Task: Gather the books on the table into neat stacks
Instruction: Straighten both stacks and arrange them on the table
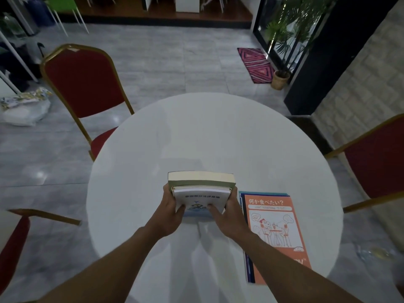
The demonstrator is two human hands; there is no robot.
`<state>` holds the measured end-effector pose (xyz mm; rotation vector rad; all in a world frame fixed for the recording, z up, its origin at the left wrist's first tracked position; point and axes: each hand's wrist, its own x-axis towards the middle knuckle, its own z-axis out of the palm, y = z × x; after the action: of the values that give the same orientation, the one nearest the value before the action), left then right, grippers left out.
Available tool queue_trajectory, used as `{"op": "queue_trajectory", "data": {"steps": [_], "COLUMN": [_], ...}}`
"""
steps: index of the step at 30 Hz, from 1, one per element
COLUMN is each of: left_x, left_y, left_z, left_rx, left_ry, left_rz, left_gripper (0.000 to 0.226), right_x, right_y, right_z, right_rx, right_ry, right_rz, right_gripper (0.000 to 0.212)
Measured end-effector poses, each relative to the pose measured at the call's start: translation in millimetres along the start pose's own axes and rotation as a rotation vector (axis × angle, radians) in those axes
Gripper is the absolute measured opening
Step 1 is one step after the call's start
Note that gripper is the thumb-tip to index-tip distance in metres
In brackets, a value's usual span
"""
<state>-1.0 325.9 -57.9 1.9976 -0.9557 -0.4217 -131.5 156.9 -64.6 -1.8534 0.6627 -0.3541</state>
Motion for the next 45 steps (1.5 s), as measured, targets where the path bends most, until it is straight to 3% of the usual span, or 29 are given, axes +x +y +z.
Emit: {"op": "queue_trajectory", "data": {"steps": [7,11,13,18,26,38,42,45], "left_x": [-0.8,16.4,25.4,27.2,-1.8,-4.9,-1.1,4.1], "left_y": [-2.9,8.8,13.8,14.1,-6.6,-21.0,-14.1,-0.4], "left_z": [-0.9,-8.6,-12.3,-4.8,18.1,31.5,33.0,34.9], "left_rx": [-0.008,-0.146,-0.212,-0.066,0.076,0.308,0.327,0.423], "left_ry": [-0.055,-0.086,-0.130,-0.192,-0.317,-0.450,-0.406,-0.320], "left_rz": [-0.063,-0.121,-0.241,-0.594,-0.796,-0.800,-0.798,-0.695], "left_gripper": [0.073,0.071,0.068,0.045,0.046,0.056,0.070,0.085], "right_x": [-2.1,4.3,7.0,8.1,-13.0,-5.7,-4.5,-3.6], "right_y": [11.3,1.7,-3.3,-4.4,13.6,27.8,29.0,26.3], "right_z": [3.5,-4.7,-9.0,-9.9,5.3,17.7,16.2,12.1], "right_rx": [-0.032,-0.002,0.005,-0.062,-0.220,-0.561,-0.596,-0.589], "right_ry": [-0.087,-0.121,-0.121,-0.115,-0.198,-0.306,-0.354,-0.345], "right_rz": [0.074,0.107,0.182,0.446,0.576,0.605,0.612,0.595], "right_gripper": [0.058,0.063,0.067,0.058,0.053,0.057,0.062,0.072]}}
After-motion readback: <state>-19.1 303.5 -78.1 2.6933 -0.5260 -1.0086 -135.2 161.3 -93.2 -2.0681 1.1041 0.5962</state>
